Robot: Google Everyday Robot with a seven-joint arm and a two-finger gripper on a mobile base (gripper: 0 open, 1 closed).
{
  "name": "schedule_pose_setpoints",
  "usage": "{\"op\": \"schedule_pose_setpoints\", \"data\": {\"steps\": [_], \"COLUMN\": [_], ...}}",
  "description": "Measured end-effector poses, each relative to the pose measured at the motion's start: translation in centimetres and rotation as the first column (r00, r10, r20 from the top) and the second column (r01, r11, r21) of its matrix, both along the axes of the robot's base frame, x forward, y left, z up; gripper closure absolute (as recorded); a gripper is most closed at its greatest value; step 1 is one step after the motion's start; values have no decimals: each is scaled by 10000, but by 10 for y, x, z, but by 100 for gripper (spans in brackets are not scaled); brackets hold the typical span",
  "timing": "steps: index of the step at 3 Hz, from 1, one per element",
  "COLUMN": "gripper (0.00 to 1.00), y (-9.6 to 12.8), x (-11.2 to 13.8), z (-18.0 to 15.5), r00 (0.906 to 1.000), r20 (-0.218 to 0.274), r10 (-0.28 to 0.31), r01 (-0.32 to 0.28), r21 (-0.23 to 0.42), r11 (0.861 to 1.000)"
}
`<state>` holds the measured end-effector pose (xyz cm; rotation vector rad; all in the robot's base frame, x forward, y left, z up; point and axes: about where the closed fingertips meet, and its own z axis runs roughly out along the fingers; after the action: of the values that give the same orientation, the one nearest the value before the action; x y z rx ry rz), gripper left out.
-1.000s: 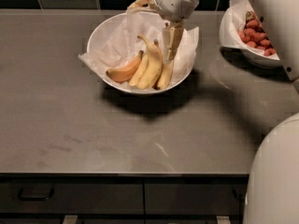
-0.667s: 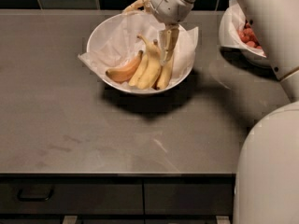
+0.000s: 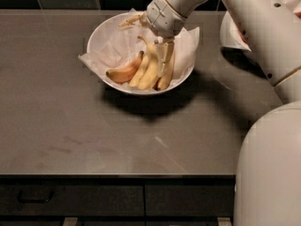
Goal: Pick banana from white bowl
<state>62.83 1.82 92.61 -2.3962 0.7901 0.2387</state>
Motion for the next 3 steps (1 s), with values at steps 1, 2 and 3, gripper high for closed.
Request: {"op": "schedule_pose_setpoints", "data": {"steps": [1, 2, 3], "gripper": [12, 11, 20], "y": [4, 5, 6], "x": [-4, -5, -5], "z": [-13, -19, -28], "r00": [9994, 9988, 9980], "r20": [-287, -415, -591], "r10": [178, 242, 227], "r01": [-176, -242, -228], "r21": [56, 10, -21], "r11": [9998, 9997, 9997]}}
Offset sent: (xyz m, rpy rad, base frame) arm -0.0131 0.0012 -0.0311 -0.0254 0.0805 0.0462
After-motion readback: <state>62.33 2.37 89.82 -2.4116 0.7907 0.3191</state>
